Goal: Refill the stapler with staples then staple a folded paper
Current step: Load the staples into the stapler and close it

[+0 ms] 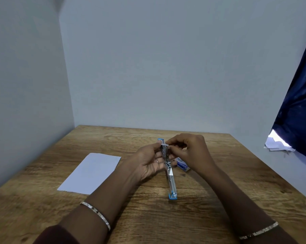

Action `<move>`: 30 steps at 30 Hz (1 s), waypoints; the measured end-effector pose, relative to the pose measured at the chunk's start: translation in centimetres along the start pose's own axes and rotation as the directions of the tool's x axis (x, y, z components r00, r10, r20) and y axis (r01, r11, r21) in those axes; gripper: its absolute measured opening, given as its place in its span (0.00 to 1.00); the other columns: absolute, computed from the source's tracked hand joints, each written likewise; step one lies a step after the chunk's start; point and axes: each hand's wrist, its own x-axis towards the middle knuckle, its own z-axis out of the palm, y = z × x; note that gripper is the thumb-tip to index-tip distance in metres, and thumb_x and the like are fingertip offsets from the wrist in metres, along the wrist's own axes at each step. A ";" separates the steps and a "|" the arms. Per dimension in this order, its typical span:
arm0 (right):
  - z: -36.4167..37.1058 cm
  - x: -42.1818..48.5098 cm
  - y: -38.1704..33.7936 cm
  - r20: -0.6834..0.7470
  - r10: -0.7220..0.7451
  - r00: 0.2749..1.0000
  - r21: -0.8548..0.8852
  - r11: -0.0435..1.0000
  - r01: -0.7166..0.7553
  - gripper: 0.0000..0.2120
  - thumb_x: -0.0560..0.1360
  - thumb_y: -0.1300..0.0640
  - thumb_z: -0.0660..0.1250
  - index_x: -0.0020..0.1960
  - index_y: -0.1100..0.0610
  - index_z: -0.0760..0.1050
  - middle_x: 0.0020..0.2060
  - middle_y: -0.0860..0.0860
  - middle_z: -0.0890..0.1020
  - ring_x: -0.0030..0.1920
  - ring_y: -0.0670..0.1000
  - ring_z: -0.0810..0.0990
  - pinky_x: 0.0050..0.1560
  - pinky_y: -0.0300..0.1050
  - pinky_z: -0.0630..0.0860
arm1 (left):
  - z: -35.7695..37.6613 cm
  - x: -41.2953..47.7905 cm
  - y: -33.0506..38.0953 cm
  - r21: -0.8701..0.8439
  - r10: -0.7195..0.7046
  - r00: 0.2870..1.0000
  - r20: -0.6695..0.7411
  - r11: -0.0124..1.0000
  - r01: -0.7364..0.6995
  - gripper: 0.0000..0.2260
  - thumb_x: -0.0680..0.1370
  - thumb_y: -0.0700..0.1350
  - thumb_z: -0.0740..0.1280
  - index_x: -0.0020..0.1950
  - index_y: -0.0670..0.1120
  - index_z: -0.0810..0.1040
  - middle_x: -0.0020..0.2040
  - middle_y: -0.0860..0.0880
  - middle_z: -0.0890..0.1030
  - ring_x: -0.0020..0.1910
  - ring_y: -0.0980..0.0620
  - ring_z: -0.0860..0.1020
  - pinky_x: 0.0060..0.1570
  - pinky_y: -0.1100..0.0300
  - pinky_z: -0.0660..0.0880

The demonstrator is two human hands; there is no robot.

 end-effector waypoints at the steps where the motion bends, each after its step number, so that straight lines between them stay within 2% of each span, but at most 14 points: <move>1: -0.1 0.0 0.1 -0.001 -0.003 1.000 -0.018 1.000 0.003 0.08 0.72 0.63 0.76 0.50 0.57 0.87 0.40 0.49 0.88 0.39 0.42 0.83 0.42 0.29 0.77 | 0.0 0.0 0.1 -0.004 -0.001 1.000 -0.003 1.000 0.001 0.16 0.85 0.47 0.60 0.56 0.35 0.78 0.52 0.35 0.85 0.49 0.40 0.85 0.52 0.39 0.81; 3: -0.3 0.0 0.1 -0.007 -0.006 1.000 -0.036 0.999 0.006 0.08 0.72 0.62 0.77 0.51 0.57 0.87 0.40 0.49 0.87 0.39 0.42 0.83 0.43 0.31 0.78 | 0.0 0.1 0.2 -0.010 -0.009 1.000 -0.008 1.000 0.009 0.15 0.85 0.46 0.59 0.53 0.35 0.78 0.48 0.36 0.85 0.47 0.41 0.85 0.48 0.39 0.82; 9: -0.8 0.0 -0.3 0.022 -0.057 0.998 -0.054 0.997 0.058 0.09 0.72 0.65 0.76 0.50 0.56 0.87 0.39 0.49 0.87 0.38 0.43 0.83 0.43 0.36 0.81 | -0.1 0.0 0.3 -0.049 -0.029 0.999 0.021 0.998 0.030 0.14 0.84 0.44 0.62 0.47 0.34 0.79 0.44 0.37 0.84 0.46 0.41 0.84 0.57 0.36 0.76; 14: -1.1 0.0 -0.4 0.062 -0.080 0.995 -0.087 0.993 0.086 0.10 0.72 0.67 0.75 0.51 0.58 0.87 0.40 0.52 0.87 0.39 0.48 0.84 0.45 0.42 0.82 | -0.2 -0.1 0.2 -0.079 -0.004 1.000 0.019 0.997 0.006 0.13 0.83 0.43 0.63 0.47 0.34 0.80 0.41 0.36 0.85 0.39 0.42 0.87 0.55 0.33 0.78; 16: -1.2 0.0 -0.3 0.081 -0.090 0.993 -0.107 0.989 0.099 0.10 0.73 0.67 0.74 0.52 0.58 0.87 0.41 0.51 0.87 0.40 0.48 0.84 0.45 0.39 0.80 | -0.2 -0.1 0.2 -0.083 -0.002 1.000 0.018 0.997 0.004 0.12 0.83 0.42 0.63 0.48 0.35 0.80 0.42 0.36 0.86 0.41 0.42 0.87 0.54 0.34 0.79; 20: -1.2 0.0 -0.1 0.089 -0.064 0.994 -0.070 0.995 0.071 0.08 0.74 0.66 0.75 0.51 0.58 0.87 0.42 0.50 0.88 0.40 0.43 0.83 0.44 0.29 0.76 | -0.2 -0.2 0.2 -0.087 0.000 1.000 0.031 0.996 0.003 0.11 0.82 0.41 0.63 0.52 0.33 0.79 0.48 0.34 0.84 0.51 0.40 0.84 0.62 0.34 0.73; 24: -0.9 -0.1 0.1 0.056 -0.011 0.998 -0.009 1.000 0.012 0.07 0.74 0.64 0.74 0.51 0.58 0.87 0.41 0.50 0.88 0.42 0.45 0.85 0.47 0.39 0.81 | -0.3 -0.2 0.2 -0.099 -0.004 0.999 0.034 0.995 0.007 0.12 0.82 0.41 0.64 0.61 0.33 0.77 0.58 0.32 0.82 0.60 0.38 0.81 0.66 0.34 0.71; 28: -0.7 0.2 0.4 -0.003 0.101 0.995 0.095 0.990 -0.100 0.06 0.74 0.64 0.75 0.50 0.58 0.87 0.40 0.49 0.88 0.41 0.45 0.86 0.47 0.42 0.82 | -0.4 -0.1 0.1 -0.105 -0.003 1.000 0.030 0.994 0.006 0.11 0.82 0.40 0.65 0.57 0.32 0.77 0.49 0.33 0.85 0.56 0.38 0.83 0.63 0.33 0.73; 30: -0.8 0.4 0.4 0.014 0.110 0.994 0.107 0.988 -0.111 0.06 0.74 0.64 0.75 0.50 0.58 0.87 0.40 0.50 0.88 0.40 0.45 0.86 0.46 0.40 0.82 | -0.4 -0.2 0.0 -0.106 -0.005 0.999 0.033 0.994 0.008 0.11 0.81 0.39 0.65 0.57 0.32 0.76 0.46 0.33 0.86 0.54 0.38 0.84 0.62 0.33 0.74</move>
